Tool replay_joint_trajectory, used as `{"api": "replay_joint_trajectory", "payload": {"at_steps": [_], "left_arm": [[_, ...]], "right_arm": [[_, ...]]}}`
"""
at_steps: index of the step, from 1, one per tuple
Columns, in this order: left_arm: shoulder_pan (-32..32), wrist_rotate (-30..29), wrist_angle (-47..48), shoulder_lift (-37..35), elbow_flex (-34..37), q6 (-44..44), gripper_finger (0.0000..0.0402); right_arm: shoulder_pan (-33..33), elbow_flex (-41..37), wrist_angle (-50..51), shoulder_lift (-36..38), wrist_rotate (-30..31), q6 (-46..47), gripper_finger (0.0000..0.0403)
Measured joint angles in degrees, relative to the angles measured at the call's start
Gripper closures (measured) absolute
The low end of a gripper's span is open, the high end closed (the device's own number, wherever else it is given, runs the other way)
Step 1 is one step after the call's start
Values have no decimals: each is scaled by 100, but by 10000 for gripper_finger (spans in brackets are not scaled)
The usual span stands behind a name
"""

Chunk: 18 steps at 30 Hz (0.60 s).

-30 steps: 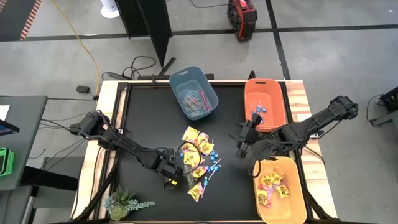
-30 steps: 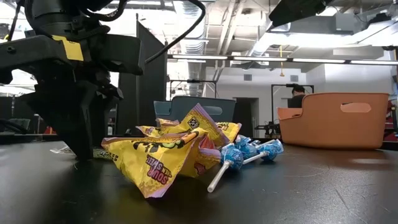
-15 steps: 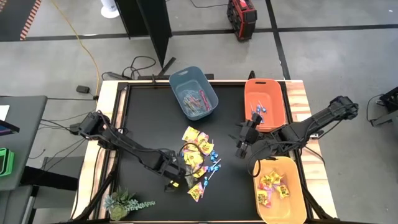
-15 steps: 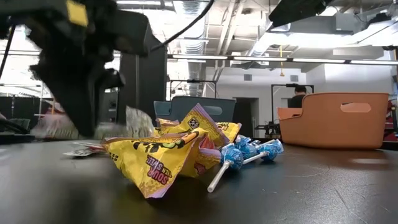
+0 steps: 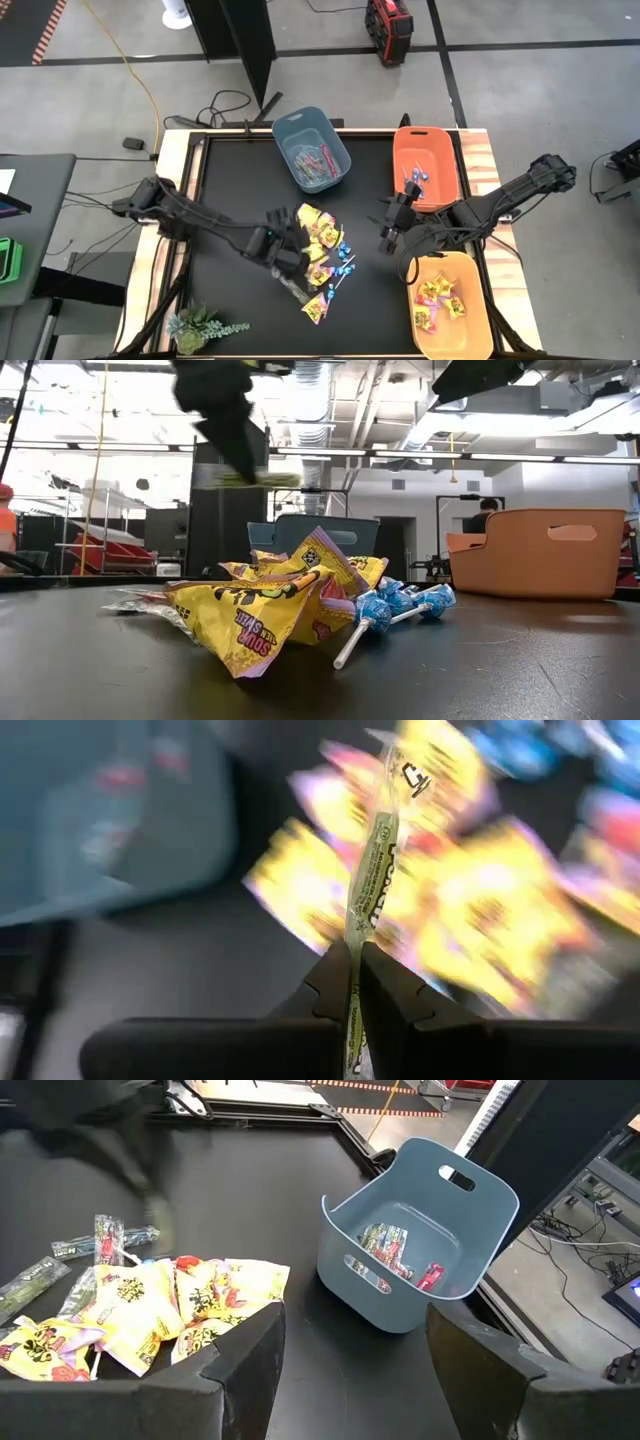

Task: Sort candy
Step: Put the transparent candy into the blue bin

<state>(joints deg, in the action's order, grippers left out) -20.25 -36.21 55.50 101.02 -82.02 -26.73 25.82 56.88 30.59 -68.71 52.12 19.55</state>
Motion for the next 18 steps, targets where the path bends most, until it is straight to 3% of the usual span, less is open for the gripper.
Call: {"api": "replay_joint_trajectory", "payload": {"at_steps": [8,15,18], "left_arm": [[1167,-1065,-1185,1,0,1024,391],[2270,-878,-2064,1,0,2039,390],[2624,-859,-2110,1,0,2233,372]], "right_arm": [[0,0,-26,0,0,-2,143],[0,0,-22,0,0,-11,143],[2,0,-20,0,0,-11,143]]}}
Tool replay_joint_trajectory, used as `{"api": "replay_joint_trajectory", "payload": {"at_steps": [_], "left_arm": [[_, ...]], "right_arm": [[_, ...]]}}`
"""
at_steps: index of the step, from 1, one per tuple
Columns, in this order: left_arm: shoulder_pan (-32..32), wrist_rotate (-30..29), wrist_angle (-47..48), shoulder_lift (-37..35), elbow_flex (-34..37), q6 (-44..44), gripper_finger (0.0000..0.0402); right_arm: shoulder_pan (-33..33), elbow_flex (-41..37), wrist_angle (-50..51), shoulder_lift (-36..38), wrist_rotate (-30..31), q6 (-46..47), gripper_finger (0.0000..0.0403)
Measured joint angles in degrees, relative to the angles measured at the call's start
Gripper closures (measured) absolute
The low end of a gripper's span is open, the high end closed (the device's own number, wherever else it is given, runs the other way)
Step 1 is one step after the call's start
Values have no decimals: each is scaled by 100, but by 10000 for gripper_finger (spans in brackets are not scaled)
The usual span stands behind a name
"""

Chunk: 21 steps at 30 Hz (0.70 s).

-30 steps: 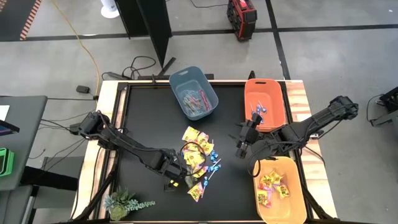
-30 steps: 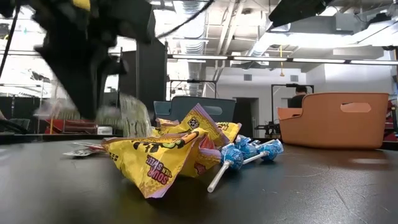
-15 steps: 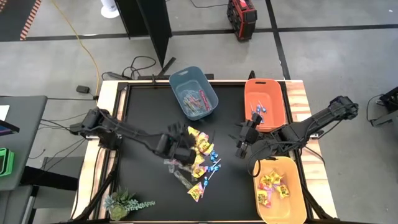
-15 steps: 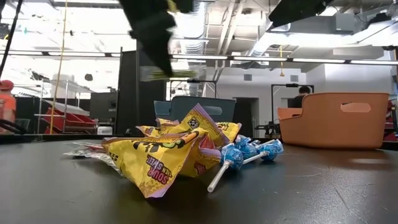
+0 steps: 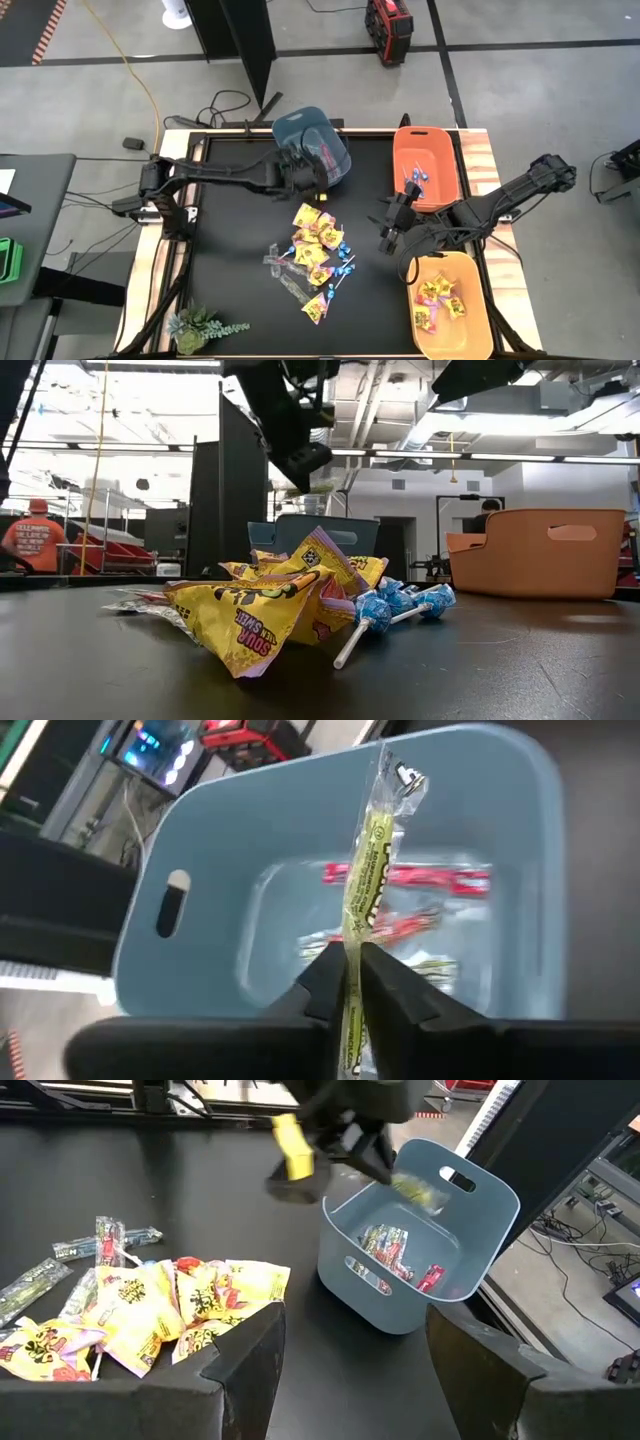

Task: Sort candy
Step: Put the transparent candy into the blue bin, then put the yellow candy into the yellow bin

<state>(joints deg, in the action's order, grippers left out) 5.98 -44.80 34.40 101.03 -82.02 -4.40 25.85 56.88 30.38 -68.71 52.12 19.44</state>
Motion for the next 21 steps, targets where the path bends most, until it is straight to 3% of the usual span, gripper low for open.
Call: {"api": "replay_joint_trajectory", "payload": {"at_steps": [5,9,12,14,21], "left_arm": [[252,571,144,0,0,153,287],[193,635,269,0,0,-25,198],[40,1191,458,-77,0,-210,149],[-152,1612,437,-142,-4,-248,136],[-1245,1690,579,-164,-2,-343,148]], "right_arm": [[79,0,3,0,0,2,143],[154,0,24,0,-4,2,143],[182,0,25,0,-9,11,143],[203,2,25,0,-9,14,143],[236,2,51,-1,-94,13,143]]}}
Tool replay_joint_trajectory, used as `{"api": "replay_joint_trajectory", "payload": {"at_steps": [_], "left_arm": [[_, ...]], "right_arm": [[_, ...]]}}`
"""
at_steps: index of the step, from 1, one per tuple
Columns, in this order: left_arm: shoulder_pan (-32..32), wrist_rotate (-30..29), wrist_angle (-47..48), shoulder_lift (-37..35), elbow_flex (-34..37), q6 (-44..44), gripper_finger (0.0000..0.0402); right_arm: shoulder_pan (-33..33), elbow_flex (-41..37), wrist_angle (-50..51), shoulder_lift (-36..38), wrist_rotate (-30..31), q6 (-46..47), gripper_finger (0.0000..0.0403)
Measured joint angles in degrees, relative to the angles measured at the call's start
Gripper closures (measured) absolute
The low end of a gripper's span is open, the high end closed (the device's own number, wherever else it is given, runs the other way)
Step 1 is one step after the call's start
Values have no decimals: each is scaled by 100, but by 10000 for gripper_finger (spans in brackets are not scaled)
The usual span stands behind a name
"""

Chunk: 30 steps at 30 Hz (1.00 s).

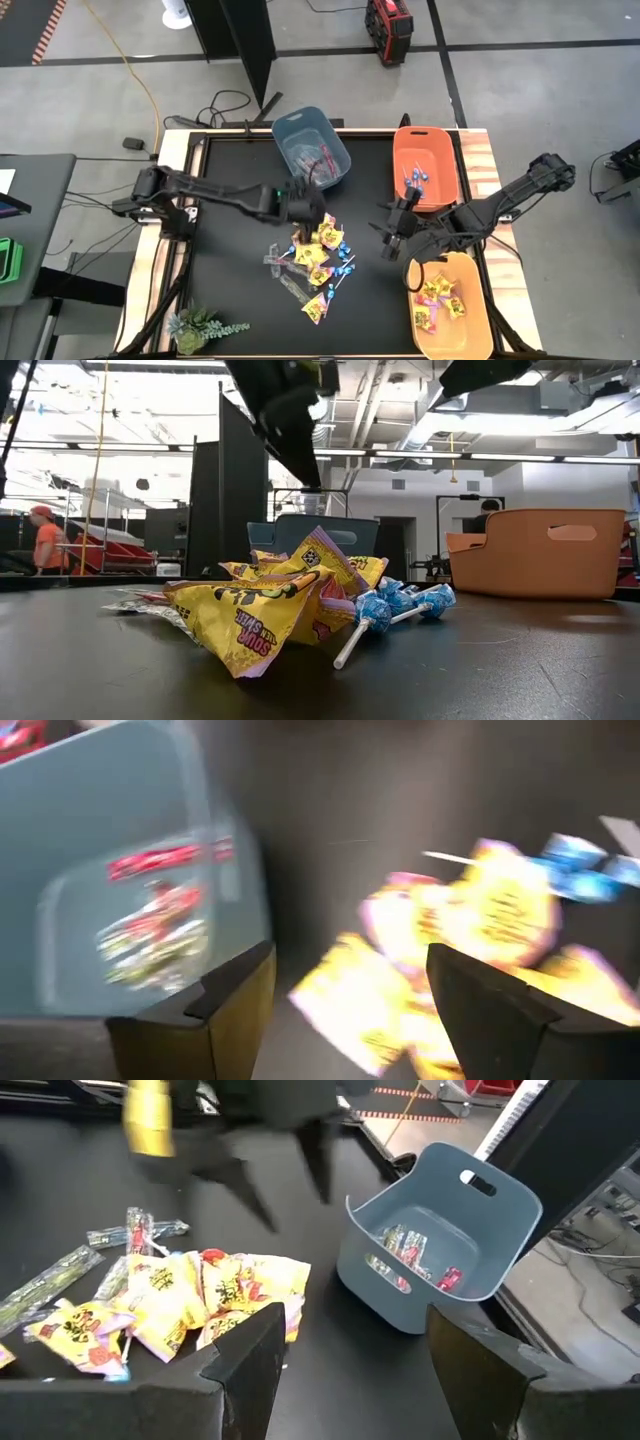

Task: Sort candy
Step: Put the yellow candy into the yellow bin

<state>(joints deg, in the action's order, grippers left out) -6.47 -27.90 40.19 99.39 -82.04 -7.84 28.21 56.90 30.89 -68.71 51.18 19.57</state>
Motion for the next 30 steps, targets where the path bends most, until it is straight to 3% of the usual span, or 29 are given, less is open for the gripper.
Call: {"api": "replay_joint_trajectory", "payload": {"at_steps": [4,9,13,17,25,30], "left_arm": [[-696,-39,54,1,77,-200,165],[-1381,-924,420,2,79,-1009,184],[-1743,-1242,550,2,80,-1436,194],[-1968,-1260,585,2,81,-1617,198],[-2352,-1995,1484,-105,81,-2403,201],[-2568,-2498,2075,-208,83,-3129,201]], "right_arm": [[58,0,0,-2,-241,-2,143],[307,4,-182,-329,-685,-334,143],[331,4,-1236,-958,-1263,-1226,143],[197,153,-2212,-1686,-2230,-2007,143],[216,1002,-2365,-3032,-3257,-2115,143],[339,1598,-2359,-3975,-3554,-2190,143]]}}
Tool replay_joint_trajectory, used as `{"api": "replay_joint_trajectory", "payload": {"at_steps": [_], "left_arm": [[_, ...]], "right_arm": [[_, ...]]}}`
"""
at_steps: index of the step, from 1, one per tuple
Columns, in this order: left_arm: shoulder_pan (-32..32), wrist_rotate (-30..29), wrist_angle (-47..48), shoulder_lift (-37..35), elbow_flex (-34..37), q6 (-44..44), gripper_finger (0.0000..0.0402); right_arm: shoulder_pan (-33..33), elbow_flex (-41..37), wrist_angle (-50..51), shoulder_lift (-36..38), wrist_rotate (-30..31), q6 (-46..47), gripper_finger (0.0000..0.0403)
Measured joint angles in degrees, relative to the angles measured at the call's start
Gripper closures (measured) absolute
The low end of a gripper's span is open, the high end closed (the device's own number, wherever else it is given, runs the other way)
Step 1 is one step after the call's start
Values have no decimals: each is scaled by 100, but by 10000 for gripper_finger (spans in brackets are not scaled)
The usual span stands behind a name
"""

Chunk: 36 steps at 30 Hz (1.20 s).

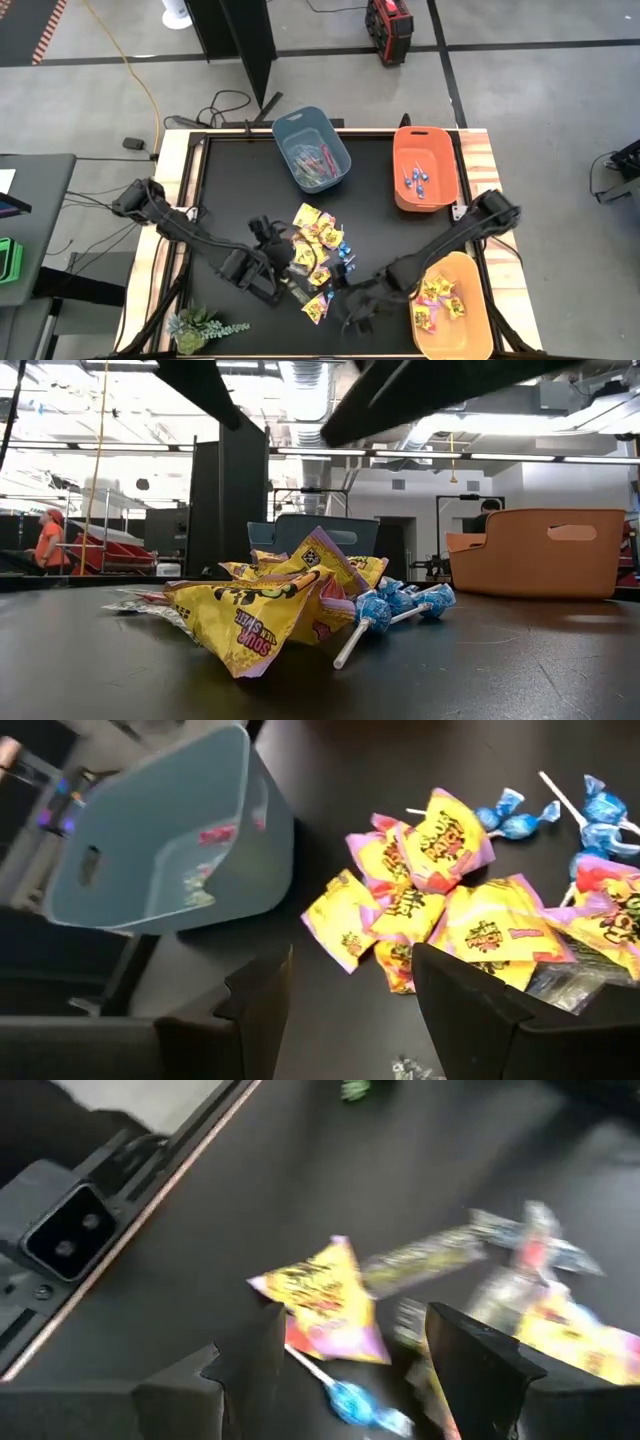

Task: Sort candy
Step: Put the yellow candy into the yellow bin

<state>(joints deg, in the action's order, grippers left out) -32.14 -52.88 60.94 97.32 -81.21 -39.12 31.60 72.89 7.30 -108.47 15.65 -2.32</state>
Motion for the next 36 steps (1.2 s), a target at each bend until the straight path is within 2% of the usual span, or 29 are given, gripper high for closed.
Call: {"api": "replay_joint_trajectory", "payload": {"at_steps": [8,14,19,25,29,33,36], "left_arm": [[-245,-174,169,2,2,-128,201],[-266,-241,169,2,2,-128,201],[-262,-242,149,2,2,-169,201],[-262,-250,124,4,2,-169,201],[-262,-255,117,4,1,-171,201],[-272,-368,95,4,0,-263,201],[-376,-762,-216,-21,2,-213,201]], "right_arm": [[-42,1136,733,-1088,-203,-373,143],[-183,1588,1294,-1652,-250,-354,158],[-247,1819,1663,-1825,-252,-317,209],[-202,1866,1743,-1690,-265,-511,311],[-176,1873,1695,-1498,-236,-561,364],[-140,1866,1773,-1327,-124,-661,387],[-39,1868,1829,-1041,317,-689,389]]}}
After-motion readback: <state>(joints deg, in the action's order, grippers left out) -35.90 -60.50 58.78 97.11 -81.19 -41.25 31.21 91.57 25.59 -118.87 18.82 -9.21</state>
